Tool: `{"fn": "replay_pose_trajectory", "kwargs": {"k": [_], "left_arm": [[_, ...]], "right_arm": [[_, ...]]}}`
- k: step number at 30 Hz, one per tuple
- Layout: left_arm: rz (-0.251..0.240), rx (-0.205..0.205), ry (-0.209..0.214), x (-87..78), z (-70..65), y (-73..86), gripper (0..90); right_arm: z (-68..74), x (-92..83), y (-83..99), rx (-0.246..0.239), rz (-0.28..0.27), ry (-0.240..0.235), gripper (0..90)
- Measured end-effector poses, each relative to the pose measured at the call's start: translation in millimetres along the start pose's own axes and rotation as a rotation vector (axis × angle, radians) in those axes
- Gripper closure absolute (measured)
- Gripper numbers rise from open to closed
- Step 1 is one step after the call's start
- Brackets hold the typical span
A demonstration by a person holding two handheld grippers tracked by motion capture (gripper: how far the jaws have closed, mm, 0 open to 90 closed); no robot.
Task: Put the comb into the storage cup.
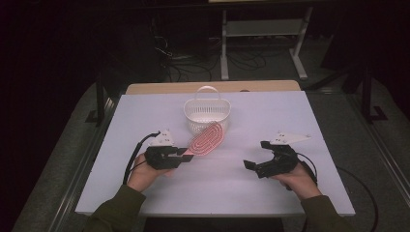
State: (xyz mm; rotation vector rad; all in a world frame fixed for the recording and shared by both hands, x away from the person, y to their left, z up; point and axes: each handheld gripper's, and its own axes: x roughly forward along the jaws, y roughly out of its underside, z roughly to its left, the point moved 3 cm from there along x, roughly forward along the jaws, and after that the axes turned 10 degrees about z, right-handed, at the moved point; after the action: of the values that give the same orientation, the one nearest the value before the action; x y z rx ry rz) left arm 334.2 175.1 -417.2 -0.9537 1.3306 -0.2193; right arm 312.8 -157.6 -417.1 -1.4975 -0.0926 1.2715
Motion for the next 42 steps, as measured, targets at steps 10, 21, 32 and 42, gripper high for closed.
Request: {"fn": "replay_pose_trajectory", "kwargs": {"k": [10,21,32,42], "left_arm": [[-0.045,-0.051,-0.016,-9.3,0.1,9.3,70.5],[-0.047,-0.054,-0.025,-4.0,-3.5,9.6,70.4],[-0.045,-0.046,-0.027,-2.0,-5.6,10.5,70.4],[-0.066,-0.048,-0.034,0.0,-8.3,7.7,70.4]], "right_arm": [[3.9,4.0,-8.8,-0.007,-0.008,-0.015,0.0],[13.4,16.2,-21.7,-0.015,0.017,-0.018,0.0],[22.7,25.5,-35.4,-0.025,0.025,-0.059,0.0],[28.4,34.2,-46.4,-0.033,0.028,-0.072,0.0]]}}
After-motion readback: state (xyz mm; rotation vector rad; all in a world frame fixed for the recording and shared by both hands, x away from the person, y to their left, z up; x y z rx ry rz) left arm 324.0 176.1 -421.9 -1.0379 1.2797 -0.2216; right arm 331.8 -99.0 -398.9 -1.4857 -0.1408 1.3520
